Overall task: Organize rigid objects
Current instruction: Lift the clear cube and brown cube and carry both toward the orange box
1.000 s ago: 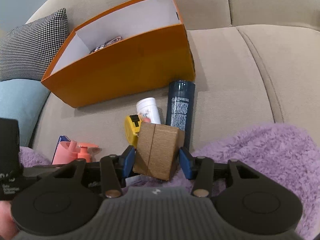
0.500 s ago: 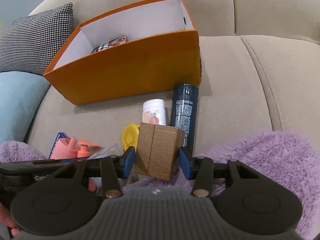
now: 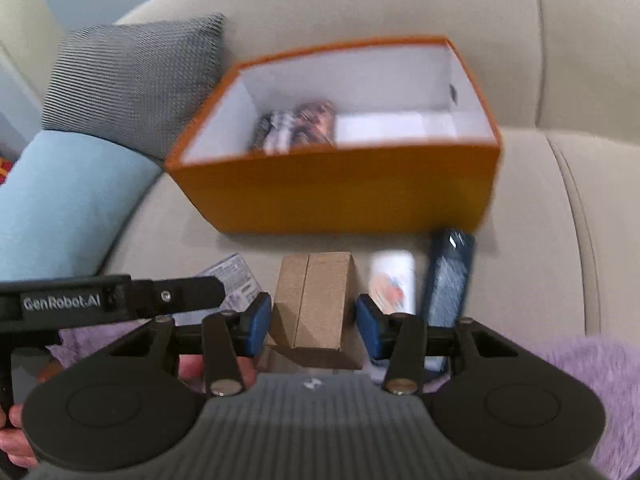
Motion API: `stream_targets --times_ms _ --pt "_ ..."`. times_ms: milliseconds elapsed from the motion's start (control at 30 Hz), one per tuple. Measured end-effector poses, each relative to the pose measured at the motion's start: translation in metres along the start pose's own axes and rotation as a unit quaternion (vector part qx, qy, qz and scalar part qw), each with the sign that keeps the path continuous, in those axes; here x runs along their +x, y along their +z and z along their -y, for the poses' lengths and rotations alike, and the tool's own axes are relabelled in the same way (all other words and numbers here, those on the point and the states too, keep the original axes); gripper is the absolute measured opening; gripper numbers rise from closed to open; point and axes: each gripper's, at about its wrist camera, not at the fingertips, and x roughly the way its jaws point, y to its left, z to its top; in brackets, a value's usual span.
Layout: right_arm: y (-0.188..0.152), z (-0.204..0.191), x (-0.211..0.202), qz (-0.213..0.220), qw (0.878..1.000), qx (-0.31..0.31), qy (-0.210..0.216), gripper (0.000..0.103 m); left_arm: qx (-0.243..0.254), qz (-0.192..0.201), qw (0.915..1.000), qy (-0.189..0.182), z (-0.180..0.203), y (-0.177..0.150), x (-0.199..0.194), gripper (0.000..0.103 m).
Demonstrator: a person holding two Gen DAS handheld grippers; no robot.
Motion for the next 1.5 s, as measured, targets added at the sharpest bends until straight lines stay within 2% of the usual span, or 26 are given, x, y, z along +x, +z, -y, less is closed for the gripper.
stream_targets --times_ms 33,100,200,367,400,467,567,700,767,833,967,1067,1200,1333,1367,1400,1433,1500 --pt "0.008 -0.003 -0.003 0.005 1.0 -0.001 0.01 0.0 0.004 0.007 1.0 -0.003 0.003 0.008 -0.001 0.058" --pt "0.026 -0.009 -0.009 0.021 1.0 -0.005 0.018 0.0 0.011 0.016 0.9998 -0.006 0.007 0.025 -0.004 0.058" --pt "0.043 -0.022 -0.007 0.032 0.999 -0.035 0.004 0.0 0.025 0.02 0.9995 0.0 0.009 0.04 -0.001 0.058" --pt "0.036 -0.021 0.018 -0.015 0.999 -0.038 0.016 0.001 0.026 -0.011 0.9996 0.011 -0.011 0.034 0.006 0.058" --pt "0.031 -0.019 0.024 -0.026 0.999 -0.034 0.016 0.006 0.021 -0.019 0.9995 0.015 -0.016 0.031 0.007 0.058" --pt "0.019 -0.014 0.036 -0.05 0.998 -0.023 0.021 0.009 0.008 -0.038 0.999 0.022 -0.029 0.023 0.016 0.058" --pt "0.003 -0.01 0.056 -0.087 0.996 -0.013 0.028 0.02 0.001 -0.053 0.9982 0.03 -0.04 0.012 0.022 0.058" --pt "-0.013 -0.016 0.065 -0.114 0.992 -0.016 0.046 0.043 -0.009 -0.066 0.9973 0.031 -0.048 0.0 0.028 0.058" --pt "-0.019 -0.022 0.07 -0.122 0.991 -0.024 0.054 0.048 -0.019 -0.071 0.9969 0.031 -0.053 -0.004 0.031 0.058" --pt "-0.024 -0.031 0.077 -0.128 0.99 -0.041 0.049 0.057 -0.026 -0.067 0.997 0.028 -0.055 -0.005 0.032 0.058" --pt "-0.032 -0.044 0.093 -0.129 0.99 -0.063 0.018 0.059 -0.02 -0.059 0.9976 0.031 -0.055 -0.004 0.028 0.058" --pt "-0.031 -0.046 0.104 -0.118 0.991 -0.067 0.0 0.065 -0.019 -0.056 0.9978 0.029 -0.055 -0.003 0.027 0.058" --pt "-0.026 -0.046 0.116 -0.107 0.991 -0.075 -0.023 0.064 -0.02 -0.054 0.9979 0.029 -0.056 0.0 0.029 0.058" --pt "-0.027 -0.043 0.117 -0.098 0.992 -0.076 -0.022 0.061 -0.021 -0.05 0.9981 0.028 -0.057 0.001 0.026 0.058" --pt "-0.026 -0.042 0.113 -0.093 0.993 -0.073 -0.02 0.053 -0.022 -0.049 0.9982 0.027 -0.057 0.001 0.025 0.058" --pt "-0.025 -0.042 0.104 -0.077 0.994 -0.077 -0.018 0.039 -0.023 -0.048 0.9982 0.027 -0.057 0.001 0.024 0.058" --pt "-0.021 -0.041 0.096 -0.065 0.994 -0.081 -0.017 0.019 -0.024 -0.047 0.9983 0.024 -0.056 0.002 0.022 0.058" --pt "-0.012 -0.038 0.088 -0.063 0.995 -0.074 -0.009 0.004 -0.021 -0.045 0.9985 0.022 -0.053 0.003 0.021 0.058"
